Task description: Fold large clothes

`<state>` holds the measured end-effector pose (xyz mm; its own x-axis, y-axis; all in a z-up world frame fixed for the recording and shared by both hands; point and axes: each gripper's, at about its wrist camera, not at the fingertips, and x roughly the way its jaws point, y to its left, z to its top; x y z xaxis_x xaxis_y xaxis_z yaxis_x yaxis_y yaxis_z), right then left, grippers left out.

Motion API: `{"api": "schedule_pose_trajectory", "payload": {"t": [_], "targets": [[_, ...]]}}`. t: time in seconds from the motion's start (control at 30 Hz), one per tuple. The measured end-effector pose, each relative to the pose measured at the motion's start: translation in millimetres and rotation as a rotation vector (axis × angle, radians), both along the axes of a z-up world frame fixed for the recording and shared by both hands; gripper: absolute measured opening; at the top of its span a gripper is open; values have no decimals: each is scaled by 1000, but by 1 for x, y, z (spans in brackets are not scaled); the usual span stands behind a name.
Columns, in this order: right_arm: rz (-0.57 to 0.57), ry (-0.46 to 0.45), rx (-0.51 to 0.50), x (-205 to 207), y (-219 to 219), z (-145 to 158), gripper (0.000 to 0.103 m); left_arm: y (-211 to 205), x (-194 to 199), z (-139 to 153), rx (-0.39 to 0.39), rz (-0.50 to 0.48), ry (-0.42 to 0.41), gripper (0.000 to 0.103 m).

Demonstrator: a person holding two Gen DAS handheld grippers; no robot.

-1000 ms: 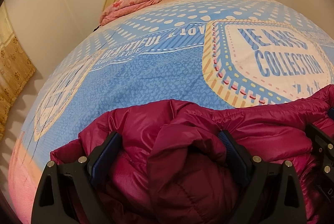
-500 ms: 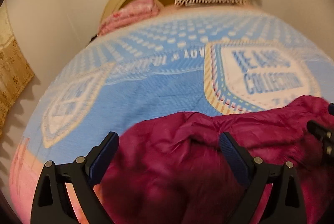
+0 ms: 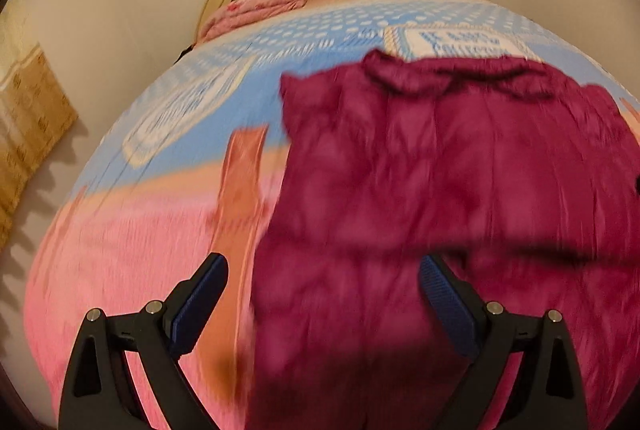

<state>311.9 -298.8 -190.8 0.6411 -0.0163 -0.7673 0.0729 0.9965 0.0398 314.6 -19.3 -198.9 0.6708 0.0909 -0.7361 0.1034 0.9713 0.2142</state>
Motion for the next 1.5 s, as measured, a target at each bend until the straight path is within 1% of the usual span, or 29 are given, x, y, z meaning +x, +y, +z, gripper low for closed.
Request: {"api": "schedule_pose_trajectory", "payload": {"t": [0.2, 0.5, 0.6, 0.73, 1.13, 1.23, 1.37, 1.5], "targets": [[-12, -16, -12, -53, 6, -12, 82, 19, -50, -12, -30, 32, 16, 97], [-36, -9, 20, -121, 5, -26, 82, 45, -117, -15, -108, 63, 27, 97], [-52, -12, 33, -142, 4, -29, 84, 44, -136, -15, -99, 43, 26, 97], [-67, -11, 42, -166, 2, -34, 84, 45, -160, -17, -89, 22, 19, 97], [-73, -9, 60, -219, 2, -46, 84, 67, -211, -35, -115, 20, 46, 97], [-72, -7, 70, -231, 1, -49, 84, 71, -214, -39, -129, 29, 56, 97], [-70, -6, 70, -239, 0, -51, 84, 75, -213, -37, -135, 43, 36, 97], [-62, -15, 86, -240, 0, -51, 79, 74, -212, -40, -168, 25, 59, 97]]}}
